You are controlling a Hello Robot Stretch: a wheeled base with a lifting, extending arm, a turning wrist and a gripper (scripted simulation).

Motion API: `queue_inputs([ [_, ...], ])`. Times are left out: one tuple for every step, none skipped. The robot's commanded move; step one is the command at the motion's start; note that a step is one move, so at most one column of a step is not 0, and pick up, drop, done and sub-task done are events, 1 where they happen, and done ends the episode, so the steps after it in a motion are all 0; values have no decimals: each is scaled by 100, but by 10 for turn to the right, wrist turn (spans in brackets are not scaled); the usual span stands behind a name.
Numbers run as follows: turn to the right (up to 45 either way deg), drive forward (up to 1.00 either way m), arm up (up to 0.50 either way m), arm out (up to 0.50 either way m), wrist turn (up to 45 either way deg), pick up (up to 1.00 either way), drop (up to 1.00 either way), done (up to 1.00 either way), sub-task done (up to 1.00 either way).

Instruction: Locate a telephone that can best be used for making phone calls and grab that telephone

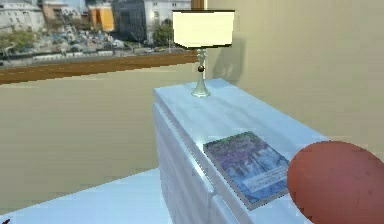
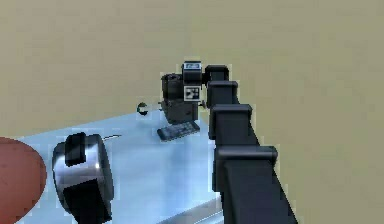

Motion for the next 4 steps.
queue_inputs([
  [0, 0, -12, 0, 0, 0, 0, 0, 0],
  [0, 0, 0, 0, 0, 100, 0, 0, 0],
  [0, 0, 10, 0, 0, 0, 0, 0, 0],
  [0, 0, 0, 0, 0, 0, 0, 100, 0],
])
